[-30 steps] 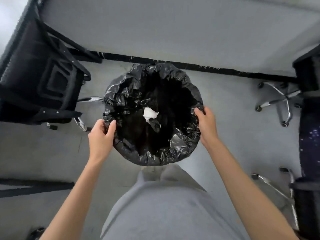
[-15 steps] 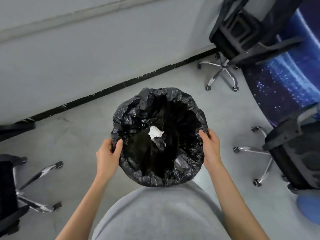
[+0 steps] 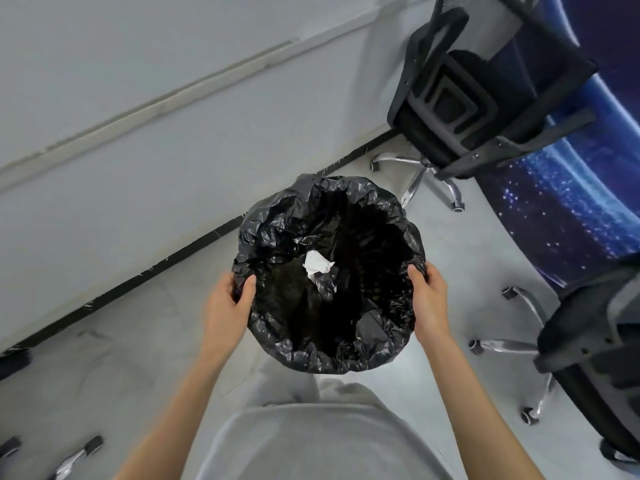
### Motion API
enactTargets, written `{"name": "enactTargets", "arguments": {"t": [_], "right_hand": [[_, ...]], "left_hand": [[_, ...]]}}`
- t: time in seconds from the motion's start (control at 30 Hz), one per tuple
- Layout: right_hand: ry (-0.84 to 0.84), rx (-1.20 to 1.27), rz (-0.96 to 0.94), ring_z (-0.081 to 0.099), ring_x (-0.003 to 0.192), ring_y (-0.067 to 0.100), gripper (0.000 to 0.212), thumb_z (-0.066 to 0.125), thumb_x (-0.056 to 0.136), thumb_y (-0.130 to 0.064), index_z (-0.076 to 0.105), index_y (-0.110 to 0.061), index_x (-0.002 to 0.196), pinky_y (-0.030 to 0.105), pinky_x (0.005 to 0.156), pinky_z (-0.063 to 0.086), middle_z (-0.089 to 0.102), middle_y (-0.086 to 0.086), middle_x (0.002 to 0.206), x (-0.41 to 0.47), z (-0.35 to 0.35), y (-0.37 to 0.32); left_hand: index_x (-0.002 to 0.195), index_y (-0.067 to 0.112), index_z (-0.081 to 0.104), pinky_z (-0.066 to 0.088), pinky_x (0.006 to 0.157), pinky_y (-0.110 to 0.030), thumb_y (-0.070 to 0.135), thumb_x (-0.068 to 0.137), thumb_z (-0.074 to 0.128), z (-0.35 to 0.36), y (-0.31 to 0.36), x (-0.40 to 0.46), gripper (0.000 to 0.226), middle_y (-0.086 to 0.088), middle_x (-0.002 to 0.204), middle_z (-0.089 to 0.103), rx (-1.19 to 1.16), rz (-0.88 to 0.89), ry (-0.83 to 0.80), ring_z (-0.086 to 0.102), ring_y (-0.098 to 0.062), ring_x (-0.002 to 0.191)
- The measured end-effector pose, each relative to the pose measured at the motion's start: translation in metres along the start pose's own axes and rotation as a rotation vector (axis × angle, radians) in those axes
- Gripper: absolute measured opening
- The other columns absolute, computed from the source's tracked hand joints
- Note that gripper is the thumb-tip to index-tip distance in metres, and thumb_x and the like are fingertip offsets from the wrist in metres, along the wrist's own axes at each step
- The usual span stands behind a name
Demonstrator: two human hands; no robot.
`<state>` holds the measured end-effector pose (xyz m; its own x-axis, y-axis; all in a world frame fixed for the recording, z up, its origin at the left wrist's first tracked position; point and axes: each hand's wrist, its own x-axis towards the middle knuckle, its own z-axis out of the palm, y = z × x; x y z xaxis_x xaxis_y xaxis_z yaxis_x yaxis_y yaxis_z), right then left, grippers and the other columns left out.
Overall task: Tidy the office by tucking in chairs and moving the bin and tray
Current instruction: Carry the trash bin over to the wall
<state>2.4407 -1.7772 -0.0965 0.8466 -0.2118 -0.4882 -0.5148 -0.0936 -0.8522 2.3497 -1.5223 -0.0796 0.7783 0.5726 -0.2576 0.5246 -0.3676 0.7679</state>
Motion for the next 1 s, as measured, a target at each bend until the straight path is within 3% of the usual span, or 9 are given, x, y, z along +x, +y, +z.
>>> {"name": "enactTargets", "arguments": {"t": [0.1,0.27,0.37,0.5,0.57,0.7,0.83,1.0], "right_hand": [[0.071,-0.01,0.003,0.06,0.092,0.021,0.016,0.046,0.093,-0.018,0.059,-0.011,0.1,0.04,0.087,0.048,0.064,0.001,0.093,0.051,0.025,-0.011],[0.169,-0.039,0.038,0.06,0.102,0.021,0.022,0.047,0.091,-0.026,0.059,-0.016,0.107,0.047,0.096,0.047,0.064,0.002,0.105,0.134,0.061,-0.025],[0.149,0.012,0.1,0.059,0.107,0.016,0.027,0.049,0.09,-0.03,0.06,-0.025,0.114,0.043,0.099,0.046,0.065,-0.004,0.114,0.192,0.076,-0.026],[0.112,0.089,0.199,0.06,0.108,0.02,0.025,0.05,0.092,-0.023,0.06,-0.021,0.115,0.044,0.099,0.046,0.065,0.002,0.116,0.284,0.094,-0.006],[0.058,0.136,0.267,0.059,0.11,0.021,0.025,0.044,0.096,-0.017,0.057,-0.021,0.117,0.042,0.1,0.045,0.063,0.004,0.119,0.329,0.102,0.01],[-0.072,0.196,0.37,0.058,0.107,0.021,0.036,0.033,0.099,-0.009,0.051,-0.019,0.128,0.036,0.098,0.045,0.062,0.002,0.111,0.411,0.112,0.051],[-0.043,0.061,0.333,0.059,0.103,0.022,0.032,0.032,0.098,-0.007,0.051,-0.016,0.122,0.036,0.094,0.047,0.062,0.005,0.11,0.484,0.122,0.104],[0.02,0.058,0.262,0.061,0.104,0.023,0.032,0.038,0.096,-0.003,0.06,-0.016,0.115,0.038,0.095,0.048,0.064,0.008,0.11,0.559,0.137,0.167]], "left_hand": [[0.09,0.002,0.054,0.043,0.065,-0.029,0.028,0.093,0.05,0.019,0.012,0.072,0.027,-0.011,0.076,0.057,0.011,0.033,-0.07,0.051,-0.025,0.071],[0.083,0.007,0.049,0.032,0.056,-0.018,0.025,0.093,0.05,0.058,0.043,0.176,0.022,0.003,0.066,0.045,0.058,0.063,-0.114,0.04,-0.011,0.061],[0.085,0.011,0.05,0.034,0.059,-0.027,0.023,0.093,0.052,0.093,0.046,0.232,0.015,0.007,0.068,0.049,0.043,0.059,-0.135,0.043,-0.011,0.065],[0.085,0.006,0.049,0.031,0.056,-0.017,0.025,0.094,0.05,0.164,0.026,0.307,0.021,0.002,0.067,0.045,0.076,0.019,-0.168,0.042,-0.02,0.07],[0.088,0.008,0.047,0.031,0.055,-0.02,0.025,0.095,0.049,0.204,0.01,0.341,0.019,0.004,0.068,0.045,0.086,-0.021,-0.201,0.044,-0.02,0.074],[0.11,0.001,0.051,0.034,0.075,-0.027,0.026,0.095,0.048,0.279,-0.03,0.405,0.03,-0.004,0.092,0.054,0.071,-0.069,-0.245,0.05,-0.019,0.088],[0.12,0.006,0.049,0.037,0.1,-0.04,0.031,0.094,0.048,0.345,-0.071,0.458,0.036,-0.012,0.114,0.06,0.117,-0.072,-0.241,0.052,-0.028,0.112],[0.119,0.01,0.051,0.04,0.101,-0.042,0.027,0.092,0.054,0.417,-0.117,0.509,0.032,-0.01,0.112,0.061,0.049,-0.136,-0.243,0.056,-0.028,0.111]]}}
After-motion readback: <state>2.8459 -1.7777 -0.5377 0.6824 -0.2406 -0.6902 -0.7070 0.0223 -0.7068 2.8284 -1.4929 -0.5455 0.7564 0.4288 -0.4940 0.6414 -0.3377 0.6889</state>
